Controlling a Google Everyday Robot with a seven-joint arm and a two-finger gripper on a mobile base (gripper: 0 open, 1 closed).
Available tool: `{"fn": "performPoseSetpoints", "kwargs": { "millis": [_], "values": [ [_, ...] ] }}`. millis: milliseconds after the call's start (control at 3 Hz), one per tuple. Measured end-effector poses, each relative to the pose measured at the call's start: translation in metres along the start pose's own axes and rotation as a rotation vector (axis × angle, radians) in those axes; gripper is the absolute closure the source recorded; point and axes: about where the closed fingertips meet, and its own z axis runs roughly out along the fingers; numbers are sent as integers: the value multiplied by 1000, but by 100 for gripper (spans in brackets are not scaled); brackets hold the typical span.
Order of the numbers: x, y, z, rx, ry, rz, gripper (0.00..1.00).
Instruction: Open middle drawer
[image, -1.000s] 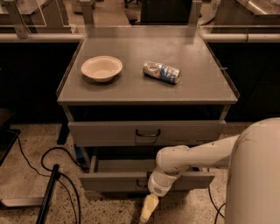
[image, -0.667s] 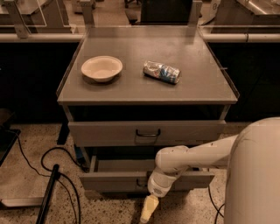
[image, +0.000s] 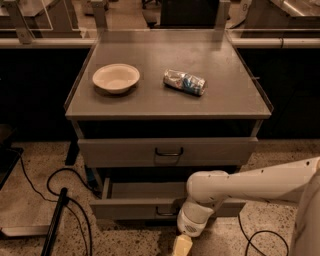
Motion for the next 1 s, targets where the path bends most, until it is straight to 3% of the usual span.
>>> {"fn": "performPoseSetpoints", "kwargs": {
  "millis": [333, 1000],
  "values": [
    [2, 2, -2, -3, 1, 2, 0],
    [-32, -18, 8, -30, -64, -49, 0]
  ]
}}
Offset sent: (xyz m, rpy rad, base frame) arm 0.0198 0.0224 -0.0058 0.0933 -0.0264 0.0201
